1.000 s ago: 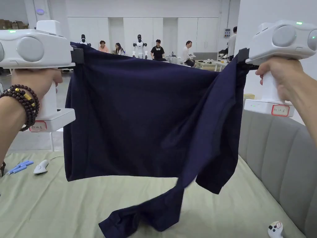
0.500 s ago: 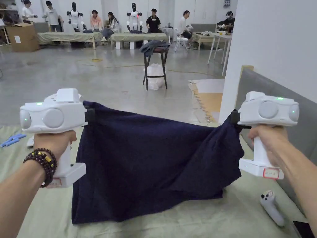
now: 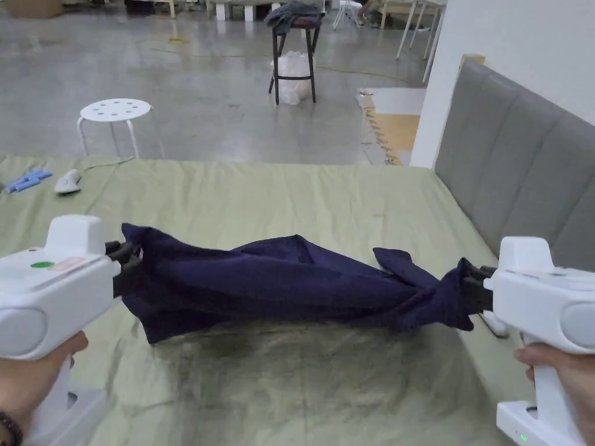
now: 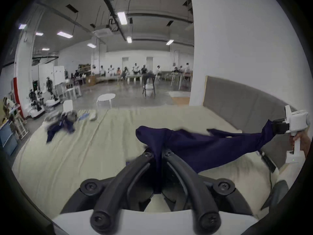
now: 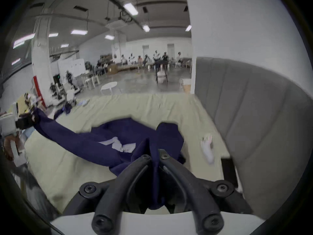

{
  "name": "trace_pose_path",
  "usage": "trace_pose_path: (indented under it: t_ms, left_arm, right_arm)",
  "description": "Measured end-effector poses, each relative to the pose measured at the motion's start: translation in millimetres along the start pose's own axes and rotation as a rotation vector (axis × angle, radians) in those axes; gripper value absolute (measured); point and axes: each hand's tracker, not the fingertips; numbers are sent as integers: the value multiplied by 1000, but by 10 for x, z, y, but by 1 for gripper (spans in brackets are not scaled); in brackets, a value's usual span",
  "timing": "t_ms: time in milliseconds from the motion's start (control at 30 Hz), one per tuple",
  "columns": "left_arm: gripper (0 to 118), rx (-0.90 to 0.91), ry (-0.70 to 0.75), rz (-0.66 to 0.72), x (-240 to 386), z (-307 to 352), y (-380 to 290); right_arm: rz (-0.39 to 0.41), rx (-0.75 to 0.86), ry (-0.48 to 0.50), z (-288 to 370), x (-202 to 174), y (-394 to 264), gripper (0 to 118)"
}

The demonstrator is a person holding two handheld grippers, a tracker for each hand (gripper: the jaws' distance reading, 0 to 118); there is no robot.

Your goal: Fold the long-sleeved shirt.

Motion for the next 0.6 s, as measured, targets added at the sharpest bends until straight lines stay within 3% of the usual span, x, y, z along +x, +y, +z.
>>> trace_pose_path:
  t_ms: [133,267,333,433,467,500,533,567,600]
  left_arm:
    - [9,-288,28,65,79,224,-1099]
    - [9,-589,1,14,175,121,-1893]
    - [9,-617,41,-16,142,81,-2117]
    - [11,-559,48,55,103,106,-2107]
    - [20,-555,35,86,61,104,-2045]
    - [48,-541,37,118,16,109,-1986]
    - [81,-530,43,141,-38,117,-1915]
    - [106,-526,39,129,-3,195,-1836]
    - [107,-504,36,124,-29,267,-1738]
  right_arm:
    - [54,-228,-15,-47,-139,-959,3]
    - [138,-485,-6,-290,-284,-1666,3]
    - [194,-523,-34,-353,-300,-1850,3]
    - [121,-491,-23,-333,-245,-1775,3]
    - [125,-492,-18,-301,-230,-1716,3]
    - [128,-484,-18,-248,-225,-1659,16]
    - [134,-461,-37,-175,-221,-1572,44]
    - [155,-455,-63,-114,-207,-1503,83]
    - [163,-456,-64,-46,-183,-1429,118]
